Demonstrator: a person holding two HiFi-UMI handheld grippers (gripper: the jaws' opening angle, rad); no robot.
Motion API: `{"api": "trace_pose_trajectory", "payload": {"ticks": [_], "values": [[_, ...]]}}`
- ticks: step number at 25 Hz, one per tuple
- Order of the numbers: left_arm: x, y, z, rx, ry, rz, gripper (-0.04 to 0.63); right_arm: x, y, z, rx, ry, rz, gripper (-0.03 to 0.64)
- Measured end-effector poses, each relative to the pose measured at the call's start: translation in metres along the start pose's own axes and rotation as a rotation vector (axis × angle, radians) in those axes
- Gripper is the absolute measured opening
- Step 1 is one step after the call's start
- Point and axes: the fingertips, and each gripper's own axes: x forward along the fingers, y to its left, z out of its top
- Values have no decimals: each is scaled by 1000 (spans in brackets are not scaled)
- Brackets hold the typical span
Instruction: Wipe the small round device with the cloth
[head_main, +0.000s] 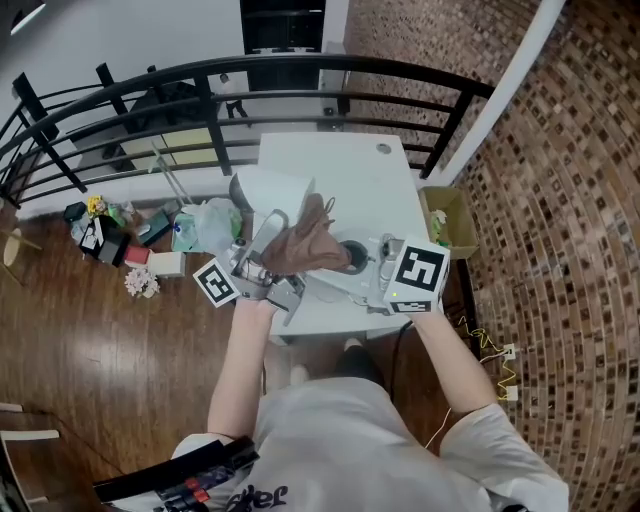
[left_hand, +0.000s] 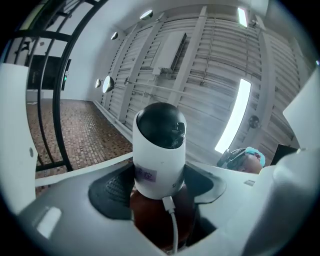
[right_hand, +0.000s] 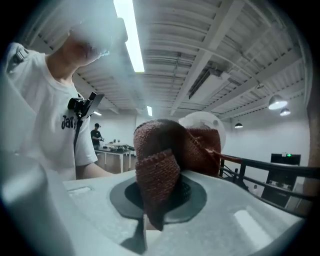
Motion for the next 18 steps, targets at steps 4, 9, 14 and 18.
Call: {"api": "trace_pose_trajectory", "payload": {"ticks": [4, 9, 14, 18], "values": [[0, -8, 0, -15, 18, -40, 335, -13, -21, -11, 175, -91, -19, 25], [-1, -24, -10, -30, 68, -87, 336, -29, -64, -4, 274, -180, -166, 25], [-5, -9, -31, -27, 118, -26, 336, -52, -88, 37, 291, -339, -260, 23], [-10, 3, -30, -39, 85, 13, 336, -54, -70, 68, 188, -359, -253, 23]]}}
